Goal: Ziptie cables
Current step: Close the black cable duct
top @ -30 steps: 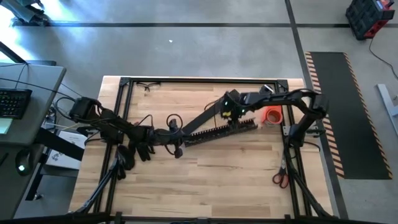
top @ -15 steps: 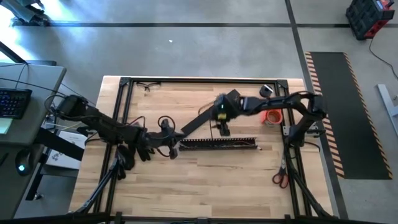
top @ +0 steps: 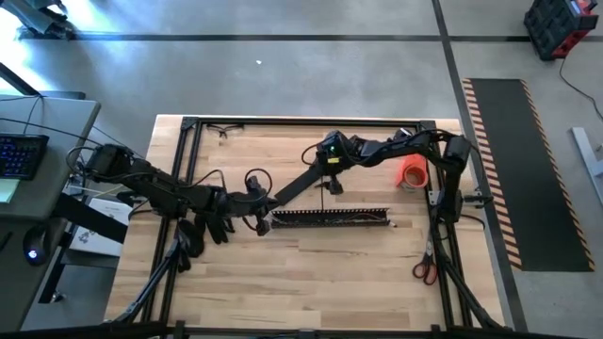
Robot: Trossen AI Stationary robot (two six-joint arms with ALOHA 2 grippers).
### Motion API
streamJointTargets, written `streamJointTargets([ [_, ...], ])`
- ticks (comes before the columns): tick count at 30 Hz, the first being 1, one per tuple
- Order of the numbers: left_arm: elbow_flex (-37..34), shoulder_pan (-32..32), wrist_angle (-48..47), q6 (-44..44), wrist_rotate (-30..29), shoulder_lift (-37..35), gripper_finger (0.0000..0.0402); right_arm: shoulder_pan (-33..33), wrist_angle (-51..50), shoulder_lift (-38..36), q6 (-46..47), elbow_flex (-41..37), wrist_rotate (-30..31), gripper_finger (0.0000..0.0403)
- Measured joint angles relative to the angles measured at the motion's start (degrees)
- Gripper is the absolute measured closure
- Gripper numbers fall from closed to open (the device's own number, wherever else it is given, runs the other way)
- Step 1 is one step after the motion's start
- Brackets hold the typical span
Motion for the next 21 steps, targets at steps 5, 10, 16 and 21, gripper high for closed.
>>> streamJointTargets([
  [5,0.0,1.43,0.18,0.62,0.97,0.0,0.0402,-2.62,1.2,-0.04,0.37,0.02,-1.2,0.007],
  [10,0.0,2.1,0.32,0.7,1.38,0.0,0.0402,-4.66,-1.35,1.52,0.57,0.02,-1.76,0.0075],
  [16,0.0,2.17,0.55,0.27,1.56,0.0,0.0402,-3.52,-6.28,2.55,1.04,2.6,0.2,0.0082],
  [21,0.0,2.12,0.85,-0.57,1.64,0.0,0.0402,-0.51,-11.27,4.03,0.83,4.44,1.4,0.0094],
])
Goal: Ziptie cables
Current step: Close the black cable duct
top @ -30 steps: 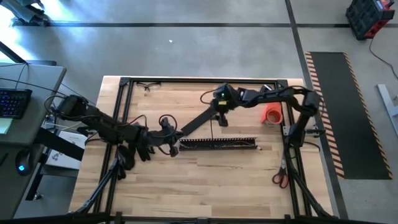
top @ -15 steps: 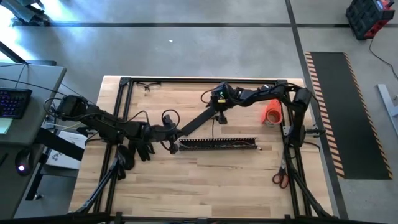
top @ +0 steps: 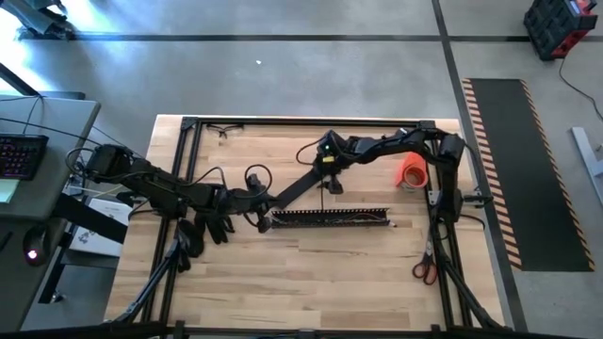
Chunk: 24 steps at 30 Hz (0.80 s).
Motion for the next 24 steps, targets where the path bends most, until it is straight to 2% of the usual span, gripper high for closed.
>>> streamJointTargets([
  [7,0.0,-3.37,0.06,-1.02,0.22,0.0,0.0402,6.37,-0.4,0.06,10.15,-0.26,2.45,0.0112],
  [12,0.0,-7.23,0.06,-1.41,-4.01,0.0,0.0402,12.79,-0.38,0.1,19.37,-0.28,10.49,0.0119],
  [22,0.0,-11.72,-0.28,-3.16,-8.89,0.0,0.0402,22.41,2.84,0.2,41.19,-0.47,18.13,0.0121],
  [24,0.0,-12.44,-0.44,-3.37,-9.85,0.0,0.0402,24.2,4.39,0.24,42.87,-0.59,20.03,0.0121],
])
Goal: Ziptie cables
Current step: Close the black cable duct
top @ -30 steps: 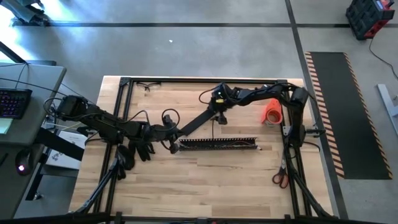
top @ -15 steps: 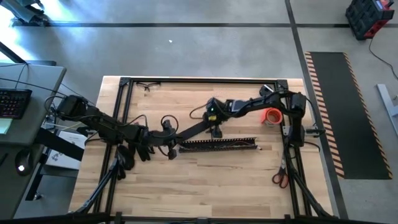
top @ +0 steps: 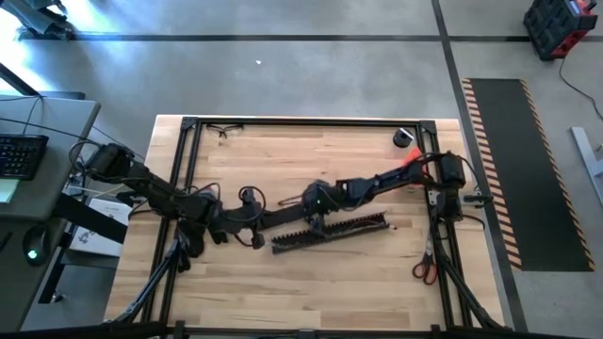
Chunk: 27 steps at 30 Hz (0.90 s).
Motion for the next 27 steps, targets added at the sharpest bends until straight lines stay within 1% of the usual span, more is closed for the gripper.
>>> streamJointTargets([
  [2,0.0,-0.44,0.02,0.04,-1.22,0.0,0.0402,1.14,1.25,-0.62,-1.97,-0.06,1.59,0.0121],
  [4,0.0,-0.54,0.02,0.0,-1.83,0.0,0.0402,1.77,1.37,-1.59,-5.83,-0.24,3.39,0.0121],
  [6,0.0,-0.5,0.02,-0.44,-1.69,0.0,0.0402,1.49,0.05,-3.11,-11.38,-0.43,2.83,0.0121],
  [11,0.0,-0.49,-0.03,-0.66,-0.93,0.0,0.0402,-2.17,1.46,-4.82,-25.5,-0.22,-8.62,0.0121],
  [14,0.0,-0.49,-0.19,-1.02,-0.96,0.0,0.0402,-4.81,2.97,-4.73,-31.73,-0.3,-14.43,0.0121],
  [19,0.0,-0.47,-0.45,-2.34,-1.02,0.0,0.0402,-7.24,6.55,-3.27,-34.65,-0.13,-22.79,0.0121],
  [23,0.02,-0.27,-0.52,-2.61,-1.04,0.0,0.0402,-7.46,7.48,0.23,-37.75,-0.13,-26.52,0.012],
  [25,0.02,-0.21,-0.43,-2.88,-1.09,0.0,0.0402,-7.52,8.96,2.0,-37.21,-0.15,-28.46,0.012],
  [27,0.02,0.05,-0.43,-3.21,-1.04,-0.02,0.0402,-7.49,10.32,2.82,-36.24,-0.08,-28.88,0.012],
])
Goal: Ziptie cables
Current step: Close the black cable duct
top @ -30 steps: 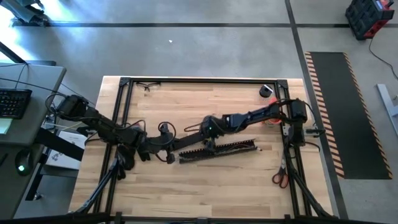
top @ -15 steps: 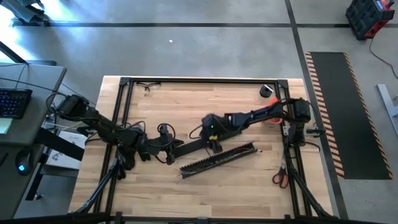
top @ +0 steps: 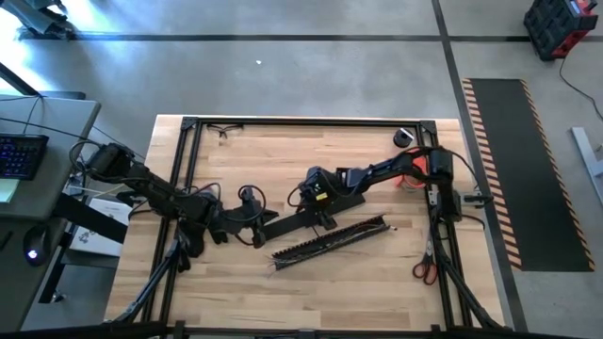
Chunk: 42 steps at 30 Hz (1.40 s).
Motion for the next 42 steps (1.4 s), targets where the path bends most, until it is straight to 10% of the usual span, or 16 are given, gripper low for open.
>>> streamJointTargets([
  [20,0.0,1.89,-0.41,-0.31,0.45,0.0,0.0402,0.77,12.49,9.83,8.98,0.61,5.42,0.0137],
  [25,0.0,1.88,-0.32,-0.31,0.27,0.0,0.0402,1.83,12.97,9.83,8.73,0.59,10.75,0.0196],
  [42,0.0,-0.56,6.57,8.9,-7.49,-6.23,0.0402,1.52,7.95,2.59,11.11,-0.18,15.71,0.0196],
])
